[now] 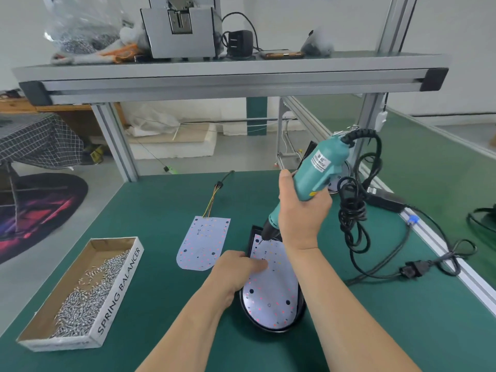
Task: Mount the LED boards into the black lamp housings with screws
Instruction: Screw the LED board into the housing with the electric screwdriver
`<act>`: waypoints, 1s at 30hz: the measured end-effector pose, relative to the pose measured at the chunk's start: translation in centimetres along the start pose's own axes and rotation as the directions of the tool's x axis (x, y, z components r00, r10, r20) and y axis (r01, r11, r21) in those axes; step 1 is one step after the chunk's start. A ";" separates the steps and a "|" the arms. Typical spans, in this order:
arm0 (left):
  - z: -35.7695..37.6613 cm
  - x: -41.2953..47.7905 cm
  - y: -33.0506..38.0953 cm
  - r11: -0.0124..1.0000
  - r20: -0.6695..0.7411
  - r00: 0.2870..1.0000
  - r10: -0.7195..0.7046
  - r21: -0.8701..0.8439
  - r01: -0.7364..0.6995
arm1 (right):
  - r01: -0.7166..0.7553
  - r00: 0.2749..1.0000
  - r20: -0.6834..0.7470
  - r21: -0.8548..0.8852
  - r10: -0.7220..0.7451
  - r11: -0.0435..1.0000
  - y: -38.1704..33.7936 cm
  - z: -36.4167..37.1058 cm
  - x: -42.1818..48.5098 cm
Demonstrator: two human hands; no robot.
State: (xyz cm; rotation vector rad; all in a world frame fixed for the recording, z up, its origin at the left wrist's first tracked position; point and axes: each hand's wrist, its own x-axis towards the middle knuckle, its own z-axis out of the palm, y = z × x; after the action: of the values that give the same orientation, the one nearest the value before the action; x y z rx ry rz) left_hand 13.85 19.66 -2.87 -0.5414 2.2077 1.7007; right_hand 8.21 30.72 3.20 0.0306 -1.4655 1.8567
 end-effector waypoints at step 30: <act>0.1 0.0 0.1 0.999 0.047 0.999 0.014 -0.033 -0.012 | 0.030 0.990 0.137 -0.084 -0.018 0.996 2.1 1.3 -0.3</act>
State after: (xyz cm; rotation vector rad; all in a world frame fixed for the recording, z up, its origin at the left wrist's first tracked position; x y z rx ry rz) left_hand 13.83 19.82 -2.84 -0.4901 2.1585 1.7410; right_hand 6.69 29.29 1.73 0.1353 -1.6300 1.8001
